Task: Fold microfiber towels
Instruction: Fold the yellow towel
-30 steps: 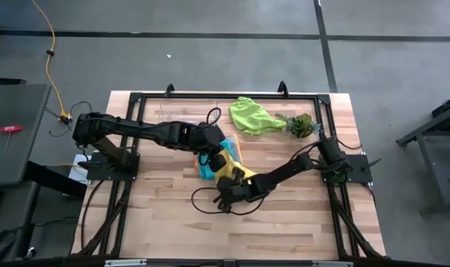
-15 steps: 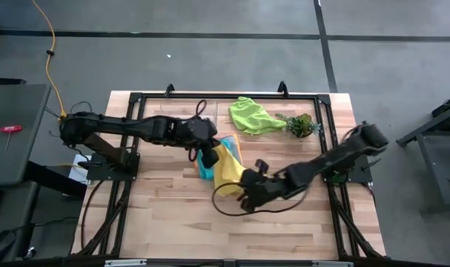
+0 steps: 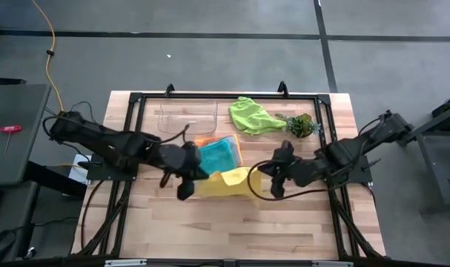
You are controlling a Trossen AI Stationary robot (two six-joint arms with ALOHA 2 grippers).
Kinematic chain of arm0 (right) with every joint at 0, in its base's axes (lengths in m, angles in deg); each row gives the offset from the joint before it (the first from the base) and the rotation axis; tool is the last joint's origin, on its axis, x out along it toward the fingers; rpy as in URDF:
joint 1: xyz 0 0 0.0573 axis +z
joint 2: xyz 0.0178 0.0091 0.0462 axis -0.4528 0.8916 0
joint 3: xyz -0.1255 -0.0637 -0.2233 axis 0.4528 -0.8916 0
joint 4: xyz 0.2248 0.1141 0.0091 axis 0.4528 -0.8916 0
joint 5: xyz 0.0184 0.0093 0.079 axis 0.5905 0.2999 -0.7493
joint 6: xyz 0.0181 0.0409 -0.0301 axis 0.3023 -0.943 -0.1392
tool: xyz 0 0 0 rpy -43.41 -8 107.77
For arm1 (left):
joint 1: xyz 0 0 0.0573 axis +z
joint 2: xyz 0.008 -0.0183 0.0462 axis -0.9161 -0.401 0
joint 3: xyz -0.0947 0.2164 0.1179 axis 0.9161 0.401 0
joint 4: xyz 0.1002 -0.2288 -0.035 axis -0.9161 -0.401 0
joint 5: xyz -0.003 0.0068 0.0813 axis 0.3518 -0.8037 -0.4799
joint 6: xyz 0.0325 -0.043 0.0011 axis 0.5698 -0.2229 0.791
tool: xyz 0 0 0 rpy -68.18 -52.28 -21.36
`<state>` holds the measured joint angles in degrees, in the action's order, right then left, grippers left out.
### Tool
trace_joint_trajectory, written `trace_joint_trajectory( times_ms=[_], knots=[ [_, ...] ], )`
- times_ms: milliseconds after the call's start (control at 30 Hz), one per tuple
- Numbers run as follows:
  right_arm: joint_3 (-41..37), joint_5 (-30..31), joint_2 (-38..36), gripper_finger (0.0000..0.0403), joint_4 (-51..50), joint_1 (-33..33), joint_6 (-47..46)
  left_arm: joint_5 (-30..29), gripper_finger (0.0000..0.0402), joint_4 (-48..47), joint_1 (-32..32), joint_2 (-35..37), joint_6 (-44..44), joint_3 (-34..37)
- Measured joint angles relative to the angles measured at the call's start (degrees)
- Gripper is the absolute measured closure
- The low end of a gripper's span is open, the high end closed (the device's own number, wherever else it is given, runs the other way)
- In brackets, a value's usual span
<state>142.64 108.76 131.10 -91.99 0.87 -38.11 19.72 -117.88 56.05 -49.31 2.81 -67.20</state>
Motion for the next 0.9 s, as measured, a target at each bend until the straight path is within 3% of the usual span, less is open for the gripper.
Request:
trace_joint_trajectory(
  times_ms=[300, 533, 800, 900],
  knots=[
    [0.0, -4.2, -3.69, 0.0403, 0.5, -0.02, 3.97, -5.55, 0.0401, -1.07, -6.79, 5.59, -2.08, 0.0],
    [0.0, -12.46, -3.57, 0.0403, 3.71, 0.03, 8.25, -15.67, 0.0401, -1.1, -10.38, 8.2, 8.09, 0.0],
    [0.0, -12.78, -3.5, 0.0403, 4.84, 2.8, 7.39, -27.92, 0.0401, -7.77, -19.17, 6.29, 13.01, 0.02],
    [0.0, -11.77, -2.77, 0.0403, 6.92, 4.59, 5.92, -29.52, 0.0401, -8.83, -22.03, 4.99, 13.76, 0.0]
  ],
)
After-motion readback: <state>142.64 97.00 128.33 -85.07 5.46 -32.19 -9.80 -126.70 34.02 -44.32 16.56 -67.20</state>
